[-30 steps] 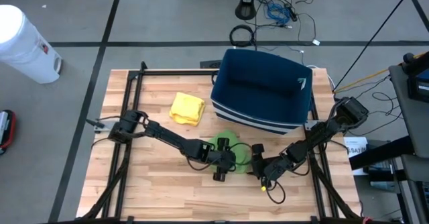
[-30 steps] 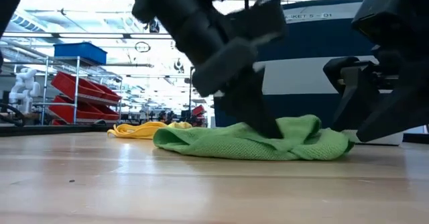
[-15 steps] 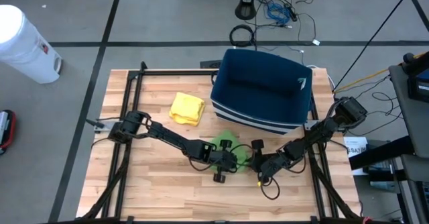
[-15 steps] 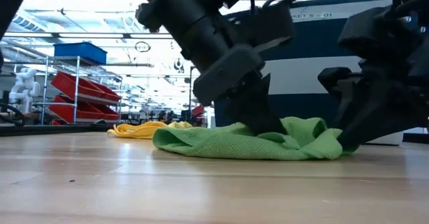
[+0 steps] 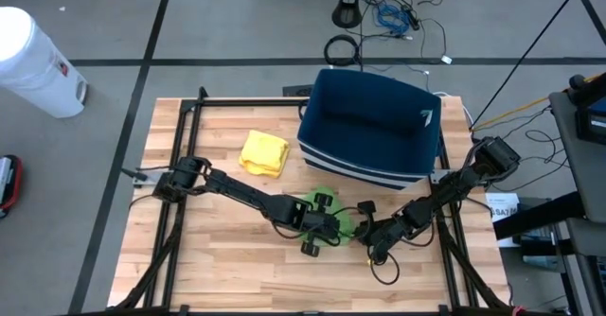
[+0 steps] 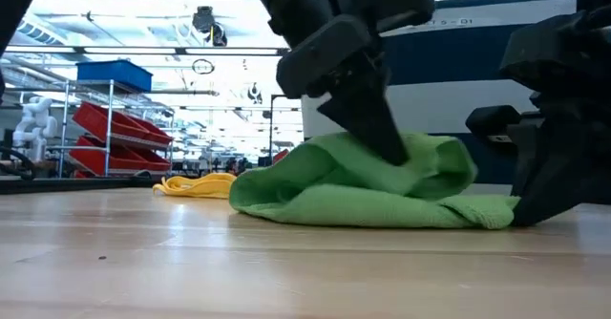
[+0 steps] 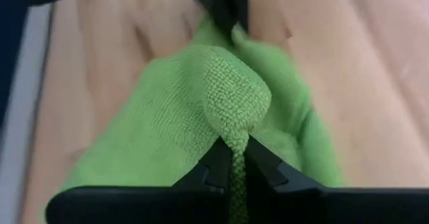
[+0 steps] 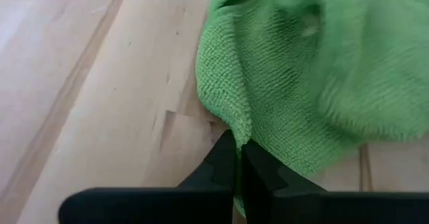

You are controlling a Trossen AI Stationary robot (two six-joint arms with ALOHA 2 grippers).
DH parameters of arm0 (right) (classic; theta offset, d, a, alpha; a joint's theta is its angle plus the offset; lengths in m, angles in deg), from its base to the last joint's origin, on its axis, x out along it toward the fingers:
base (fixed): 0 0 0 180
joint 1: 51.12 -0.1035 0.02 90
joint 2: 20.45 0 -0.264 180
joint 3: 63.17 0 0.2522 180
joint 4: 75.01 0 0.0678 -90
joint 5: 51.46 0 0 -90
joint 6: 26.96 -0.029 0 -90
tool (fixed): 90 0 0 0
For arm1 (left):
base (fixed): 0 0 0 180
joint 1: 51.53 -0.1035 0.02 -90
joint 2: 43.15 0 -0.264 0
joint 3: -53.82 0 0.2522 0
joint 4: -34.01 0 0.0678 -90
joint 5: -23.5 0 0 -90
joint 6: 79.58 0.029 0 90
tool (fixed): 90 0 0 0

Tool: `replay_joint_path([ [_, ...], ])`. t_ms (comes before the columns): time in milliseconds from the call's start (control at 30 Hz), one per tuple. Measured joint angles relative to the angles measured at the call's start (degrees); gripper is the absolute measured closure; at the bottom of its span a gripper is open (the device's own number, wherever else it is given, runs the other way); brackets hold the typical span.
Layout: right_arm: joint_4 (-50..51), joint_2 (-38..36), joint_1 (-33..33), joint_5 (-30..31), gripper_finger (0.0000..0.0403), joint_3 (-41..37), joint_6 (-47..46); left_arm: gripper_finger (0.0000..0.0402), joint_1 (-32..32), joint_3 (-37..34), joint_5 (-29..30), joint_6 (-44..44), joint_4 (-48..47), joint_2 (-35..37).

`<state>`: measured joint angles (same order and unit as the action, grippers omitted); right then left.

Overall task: Fold towel
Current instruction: Fold the green towel

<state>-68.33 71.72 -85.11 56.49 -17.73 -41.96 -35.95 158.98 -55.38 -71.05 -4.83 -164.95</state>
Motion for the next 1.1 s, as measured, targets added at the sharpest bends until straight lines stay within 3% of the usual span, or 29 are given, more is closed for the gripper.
replay_joint_path([
  [400,0.27,0.01,-0.91,-1.3,0.0402,-0.04,-0.84,0.0379,-2.36,2.34,4.92,-0.25,-19.37,0.0],
  [700,0.34,0.03,-0.93,-1.56,0.0403,-0.07,-1.28,0.0379,-3.85,2.34,13.79,1.07,-21.64,0.0],
  [833,0.36,0.05,-0.93,-1.84,0.0403,-0.09,-1.99,0.0376,-5.82,2.27,14.56,0.96,-23.02,0.33],
  [967,0.36,0.05,-0.95,-2.89,0.0403,-0.09,-2.33,0.0353,-6.17,2.27,14.58,0.96,-22.92,1.66],
  [1100,0.34,0.07,-0.95,-3.27,0.0403,-0.11,-2.35,0.0306,-6.23,2.27,15.75,0.77,-23.3,4.35],
])
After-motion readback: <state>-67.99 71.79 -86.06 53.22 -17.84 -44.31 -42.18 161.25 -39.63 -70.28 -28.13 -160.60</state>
